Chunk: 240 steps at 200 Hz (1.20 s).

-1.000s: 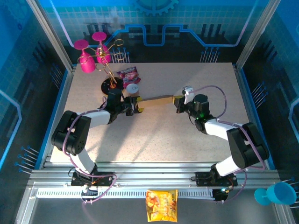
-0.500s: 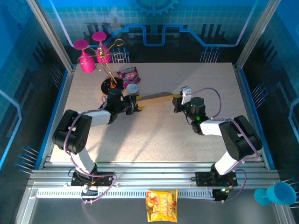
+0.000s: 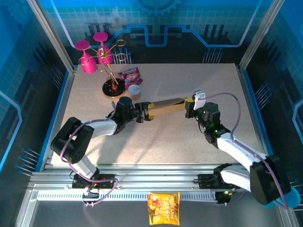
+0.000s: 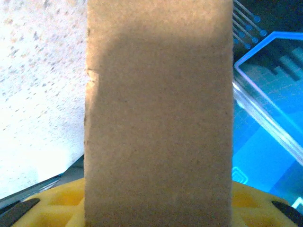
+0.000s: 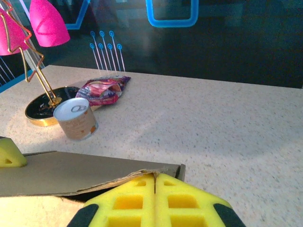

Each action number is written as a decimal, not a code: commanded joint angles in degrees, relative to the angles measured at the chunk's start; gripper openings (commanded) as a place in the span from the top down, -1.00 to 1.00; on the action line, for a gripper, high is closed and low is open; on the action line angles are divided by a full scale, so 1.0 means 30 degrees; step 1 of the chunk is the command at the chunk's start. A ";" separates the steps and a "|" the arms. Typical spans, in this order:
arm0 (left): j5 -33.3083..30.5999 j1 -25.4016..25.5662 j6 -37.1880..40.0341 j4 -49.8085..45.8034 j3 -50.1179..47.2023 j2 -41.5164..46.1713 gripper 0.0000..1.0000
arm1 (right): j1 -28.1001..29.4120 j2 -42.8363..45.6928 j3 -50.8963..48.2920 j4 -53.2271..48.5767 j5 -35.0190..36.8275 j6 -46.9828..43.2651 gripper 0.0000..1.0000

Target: Fold the paper box

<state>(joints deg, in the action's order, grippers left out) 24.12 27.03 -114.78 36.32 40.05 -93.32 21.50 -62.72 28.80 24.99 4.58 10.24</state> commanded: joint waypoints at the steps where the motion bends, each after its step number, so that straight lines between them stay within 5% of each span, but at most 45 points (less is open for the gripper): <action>1: 0.0394 0.0971 -1.3392 0.1962 -0.0560 0.0753 -0.10 | 0.0835 0.0376 -0.0977 -0.2908 -0.0530 -0.0357 1.00; 31: -0.0203 0.0887 -1.3448 0.2773 -0.0364 0.0467 -0.54 | 0.0791 -0.0527 -0.1308 -0.2380 -0.0835 -0.0374 1.00; 44: -0.0102 0.0776 -1.3448 0.3332 -0.0285 0.0132 -0.57 | 0.0774 -0.0963 -0.1286 -0.1991 -0.0738 -0.0365 1.00; 70: -0.0176 0.0739 -1.3469 0.3438 -0.0837 0.0375 -0.48 | 0.0658 -0.1880 -0.0588 -0.1915 -0.0736 -0.0316 1.00; 124: -0.0604 -0.0361 -1.3448 0.3437 -0.1643 0.0831 0.10 | 0.0655 -0.2788 0.0385 -0.1309 -0.1701 -0.0126 1.00; 164: -0.0478 -0.0484 -1.3419 0.3394 -0.1166 0.0465 0.17 | 0.0598 -0.0667 0.0582 -0.2871 -0.1599 0.2127 0.15; 193: -0.0429 -0.0509 -1.3448 0.3643 -0.0903 0.0082 0.20 | 0.0232 0.1965 0.1088 -0.6754 0.0268 0.6871 -0.44; 214: -0.0281 -0.0513 -1.3421 0.3448 -0.0783 0.0133 0.21 | -0.1445 0.2117 0.2017 -0.8230 -0.1779 1.0915 -0.54; 240: -0.0088 -0.0513 -1.3419 0.3229 -0.0881 0.0434 0.21 | -0.3983 -0.1205 0.5420 -1.1516 -0.5564 1.5158 -0.49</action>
<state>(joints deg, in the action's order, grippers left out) 23.18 25.65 -114.78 44.29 35.94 -92.60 14.94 -59.00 37.06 1.98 -2.52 39.55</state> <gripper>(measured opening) 0.413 0.752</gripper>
